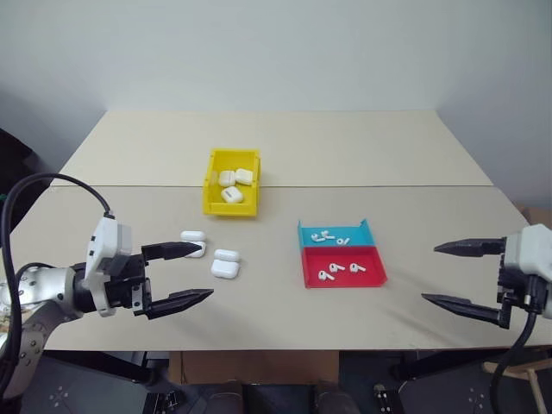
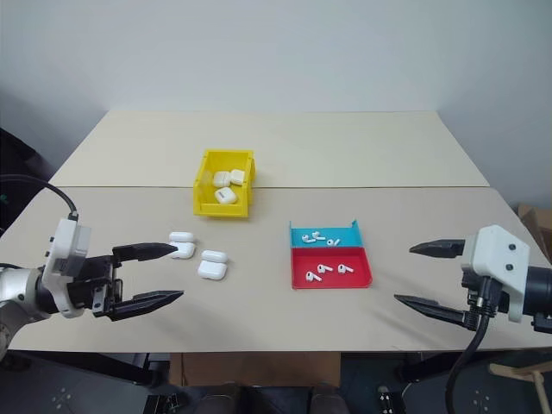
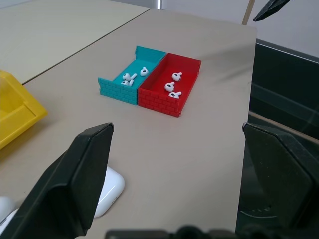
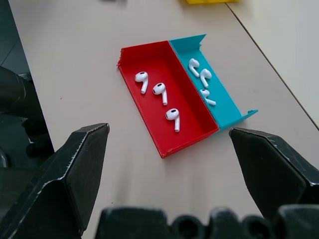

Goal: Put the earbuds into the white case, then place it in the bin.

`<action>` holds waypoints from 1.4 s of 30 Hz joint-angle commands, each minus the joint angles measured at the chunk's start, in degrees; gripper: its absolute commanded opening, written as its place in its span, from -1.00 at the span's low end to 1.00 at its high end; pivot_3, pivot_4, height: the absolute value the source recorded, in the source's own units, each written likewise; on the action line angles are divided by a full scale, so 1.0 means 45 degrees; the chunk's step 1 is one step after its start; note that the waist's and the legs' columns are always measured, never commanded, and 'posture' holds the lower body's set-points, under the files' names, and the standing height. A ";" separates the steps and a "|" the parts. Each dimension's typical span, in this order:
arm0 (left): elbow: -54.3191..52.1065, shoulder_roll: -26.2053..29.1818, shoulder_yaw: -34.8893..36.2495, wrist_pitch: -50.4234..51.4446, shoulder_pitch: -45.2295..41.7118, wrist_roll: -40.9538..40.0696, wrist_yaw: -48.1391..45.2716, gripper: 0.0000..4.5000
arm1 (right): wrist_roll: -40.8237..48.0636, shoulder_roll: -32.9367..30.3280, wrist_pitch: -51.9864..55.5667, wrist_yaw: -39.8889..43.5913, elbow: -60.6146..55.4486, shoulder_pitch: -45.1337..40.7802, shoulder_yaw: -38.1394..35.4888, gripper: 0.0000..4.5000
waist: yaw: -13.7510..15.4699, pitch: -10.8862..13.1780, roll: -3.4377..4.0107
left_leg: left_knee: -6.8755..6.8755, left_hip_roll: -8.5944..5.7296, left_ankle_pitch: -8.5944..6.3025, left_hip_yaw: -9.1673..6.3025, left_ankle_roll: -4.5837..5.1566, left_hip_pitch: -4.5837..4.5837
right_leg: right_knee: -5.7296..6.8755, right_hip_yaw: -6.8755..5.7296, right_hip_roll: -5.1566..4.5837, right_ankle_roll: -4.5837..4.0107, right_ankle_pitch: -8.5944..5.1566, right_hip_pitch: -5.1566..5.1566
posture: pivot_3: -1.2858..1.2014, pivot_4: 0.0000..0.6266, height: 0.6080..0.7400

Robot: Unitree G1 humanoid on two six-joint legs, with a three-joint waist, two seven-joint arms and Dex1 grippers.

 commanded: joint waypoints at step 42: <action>0.1361 0.1150 -0.3782 1.3635 -0.9231 -0.3563 1.4685 1.00 | 0.0268 -0.0283 0.2226 -0.0983 -0.1222 0.0530 -0.0234 0.99 | -0.0010 0.0018 -0.0074 | -0.0002 -0.0015 0.0001 -0.0030 0.0000 0.0004 | 0.0008 0.0000 0.0003 0.0015 0.0006 0.0006 | 0.03 -0.52 1.00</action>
